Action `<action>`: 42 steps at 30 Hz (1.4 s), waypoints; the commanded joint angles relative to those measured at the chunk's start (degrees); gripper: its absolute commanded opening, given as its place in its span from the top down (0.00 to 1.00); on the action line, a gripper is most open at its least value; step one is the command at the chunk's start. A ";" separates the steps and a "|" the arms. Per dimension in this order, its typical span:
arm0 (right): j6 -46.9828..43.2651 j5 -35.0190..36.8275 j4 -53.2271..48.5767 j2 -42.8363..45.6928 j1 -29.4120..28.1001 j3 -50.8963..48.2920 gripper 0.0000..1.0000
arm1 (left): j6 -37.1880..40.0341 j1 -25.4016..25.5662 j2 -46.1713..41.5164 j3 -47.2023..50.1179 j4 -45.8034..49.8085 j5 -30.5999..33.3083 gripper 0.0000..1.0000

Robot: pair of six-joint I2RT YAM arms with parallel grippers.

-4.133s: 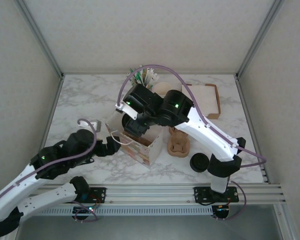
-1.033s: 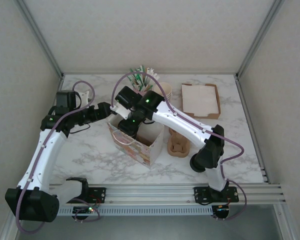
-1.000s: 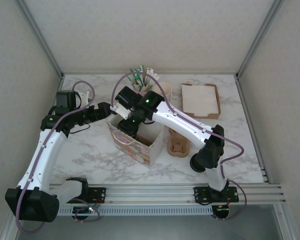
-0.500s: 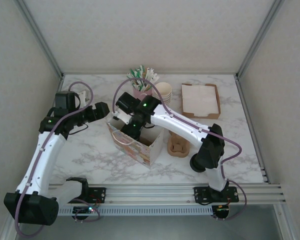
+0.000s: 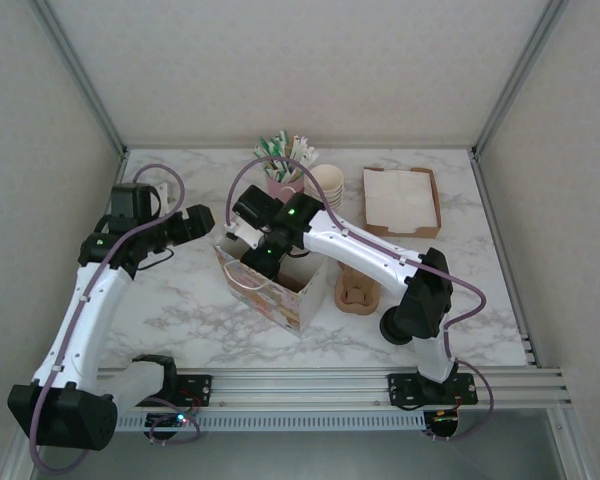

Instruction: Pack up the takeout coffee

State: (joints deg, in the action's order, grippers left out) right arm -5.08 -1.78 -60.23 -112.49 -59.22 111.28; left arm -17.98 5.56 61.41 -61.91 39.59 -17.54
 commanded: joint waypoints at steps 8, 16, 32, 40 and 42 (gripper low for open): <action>0.78 -0.92 1.51 0.79 0.09 -1.72 0.44 | -0.43 -0.29 0.74 -1.11 2.01 3.78 0.10; 1.26 -0.47 2.26 0.69 0.08 -5.38 0.44 | -0.29 -0.36 1.01 -1.09 2.08 3.65 0.10; 2.31 0.74 0.77 2.26 0.07 -4.70 0.44 | -0.25 -0.29 1.28 -1.02 2.06 3.30 0.10; 3.24 1.11 0.37 4.01 -0.35 -1.20 0.44 | -0.30 -0.29 1.36 -0.92 2.06 3.22 0.10; 3.24 1.21 0.13 4.33 -0.51 -0.98 0.44 | -0.18 -0.29 1.36 -0.93 2.00 3.24 0.11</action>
State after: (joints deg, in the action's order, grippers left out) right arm -2.74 -1.32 -58.15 -110.87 -59.29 108.18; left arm -18.02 5.52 62.67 -61.91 40.60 -14.44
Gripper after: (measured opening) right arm 0.649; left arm 0.897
